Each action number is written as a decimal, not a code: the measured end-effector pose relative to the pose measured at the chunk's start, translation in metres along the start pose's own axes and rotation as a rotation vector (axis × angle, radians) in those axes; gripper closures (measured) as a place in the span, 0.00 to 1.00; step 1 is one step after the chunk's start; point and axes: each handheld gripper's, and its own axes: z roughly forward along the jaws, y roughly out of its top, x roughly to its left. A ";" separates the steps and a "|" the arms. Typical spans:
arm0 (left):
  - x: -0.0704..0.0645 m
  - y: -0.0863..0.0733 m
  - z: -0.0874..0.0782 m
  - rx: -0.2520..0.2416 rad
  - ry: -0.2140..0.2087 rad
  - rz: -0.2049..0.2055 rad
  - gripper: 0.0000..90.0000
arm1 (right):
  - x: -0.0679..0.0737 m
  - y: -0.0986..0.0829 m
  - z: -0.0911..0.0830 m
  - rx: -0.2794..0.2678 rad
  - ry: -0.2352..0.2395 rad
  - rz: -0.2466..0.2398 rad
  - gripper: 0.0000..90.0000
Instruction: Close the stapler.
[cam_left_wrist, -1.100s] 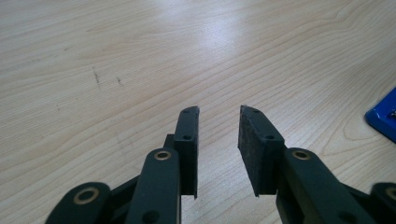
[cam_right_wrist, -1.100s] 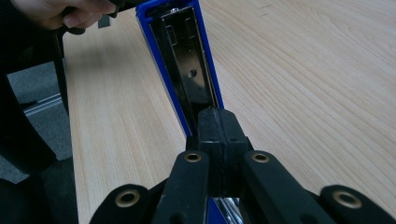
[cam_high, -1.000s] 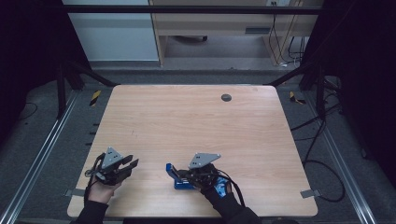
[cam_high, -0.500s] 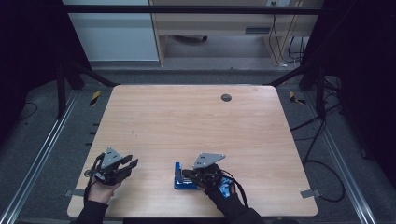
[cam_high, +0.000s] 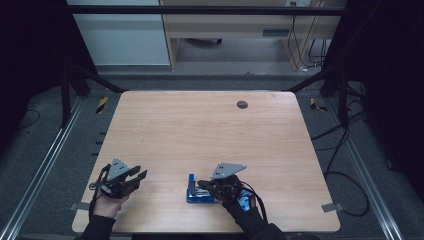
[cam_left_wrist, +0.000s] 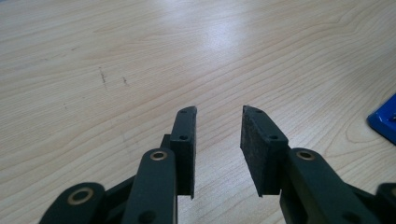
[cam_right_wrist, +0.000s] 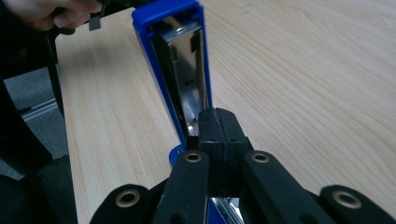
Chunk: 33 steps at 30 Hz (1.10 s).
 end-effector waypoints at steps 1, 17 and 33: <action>0.000 0.000 0.000 -0.001 0.002 -0.001 0.73 | -0.002 0.001 -0.005 -0.017 -0.007 0.004 1.00; 0.001 -0.001 0.002 0.004 0.019 -0.018 0.69 | -0.006 0.029 -0.029 -0.131 -0.040 -0.001 1.00; 0.001 -0.002 0.002 0.010 0.024 -0.022 0.66 | 0.015 0.057 -0.018 -0.154 0.017 -0.052 1.00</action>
